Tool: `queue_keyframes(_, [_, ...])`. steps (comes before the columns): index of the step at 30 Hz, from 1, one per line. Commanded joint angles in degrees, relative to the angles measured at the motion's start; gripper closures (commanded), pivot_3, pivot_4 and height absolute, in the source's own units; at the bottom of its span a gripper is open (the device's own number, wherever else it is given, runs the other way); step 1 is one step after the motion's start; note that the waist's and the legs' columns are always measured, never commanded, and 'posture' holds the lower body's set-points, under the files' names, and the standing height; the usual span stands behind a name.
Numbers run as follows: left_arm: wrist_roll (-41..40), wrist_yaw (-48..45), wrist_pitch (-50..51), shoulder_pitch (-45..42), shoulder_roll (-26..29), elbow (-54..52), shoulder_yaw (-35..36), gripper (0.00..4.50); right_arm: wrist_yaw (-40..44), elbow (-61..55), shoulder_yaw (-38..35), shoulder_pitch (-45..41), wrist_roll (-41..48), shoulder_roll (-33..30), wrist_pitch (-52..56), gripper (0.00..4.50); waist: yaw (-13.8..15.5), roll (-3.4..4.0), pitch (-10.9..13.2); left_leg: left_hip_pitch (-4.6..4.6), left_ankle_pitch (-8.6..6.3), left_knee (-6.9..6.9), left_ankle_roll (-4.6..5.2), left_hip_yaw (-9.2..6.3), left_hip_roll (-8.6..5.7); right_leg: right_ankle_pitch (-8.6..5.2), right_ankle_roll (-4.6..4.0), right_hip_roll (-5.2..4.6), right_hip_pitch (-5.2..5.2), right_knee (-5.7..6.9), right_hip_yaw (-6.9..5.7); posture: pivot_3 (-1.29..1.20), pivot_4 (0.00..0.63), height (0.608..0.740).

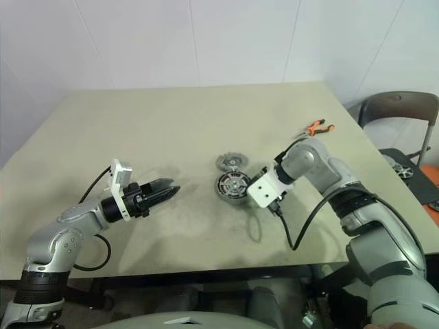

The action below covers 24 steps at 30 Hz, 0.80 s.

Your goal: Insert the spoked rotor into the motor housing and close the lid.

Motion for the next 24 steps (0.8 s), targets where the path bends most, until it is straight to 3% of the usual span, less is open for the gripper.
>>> queue_keyframes(1, [0.0,-0.9,-1.7,-0.4,0.3,-0.2,0.9,2.14,-1.0,1.9,-0.5,-2.8,-0.8,0.7,-1.2,1.73,0.0,0.00,0.0,0.00,0.01,-0.02,-0.02,0.00,0.01,0.00,0.00,0.00,-0.02,0.02,0.00,0.00,0.000,0.740])
queue_keyframes(13, [0.1,-0.7,-1.5,-0.4,0.5,-0.4,0.6,2.14,-5.6,9.0,1.0,-4.2,-5.3,3.6,-5.2,1.73,-0.4,-0.03,0.0,0.05,0.01,-0.05,-0.02,0.00,0.02,0.01,-0.02,0.00,-0.02,0.02,0.01,0.00,0.000,0.740])
queue_keyframes(16, [-0.4,-0.4,-0.8,-0.1,1.0,-1.3,1.2,2.14,-5.0,8.7,0.8,-3.7,-4.7,4.0,-5.6,2.31,-0.5,-0.03,0.0,0.28,-0.11,-0.07,0.17,0.03,0.09,0.03,-0.04,0.03,0.16,0.03,0.01,0.00,0.000,0.740])
queue_keyframes(19, [-0.6,-0.1,-0.7,0.3,1.1,-1.9,1.3,2.14,-5.9,8.3,0.7,-3.2,-5.0,3.8,-6.5,3.34,-0.3,-0.01,0.0,0.51,-0.11,-0.13,0.16,0.03,0.16,0.03,-0.04,0.08,0.36,0.04,-0.01,0.00,0.000,0.740])
queue_keyframes(24, [-0.8,0.8,-0.7,1.0,0.6,-2.9,1.0,2.14,-7.8,8.9,0.5,-4.1,-5.8,4.4,-7.9,3.34,-0.4,-0.02,0.0,0.52,-0.11,-0.17,0.15,0.02,0.16,0.02,-0.05,0.07,0.38,0.01,-0.01,0.00,0.000,0.740])
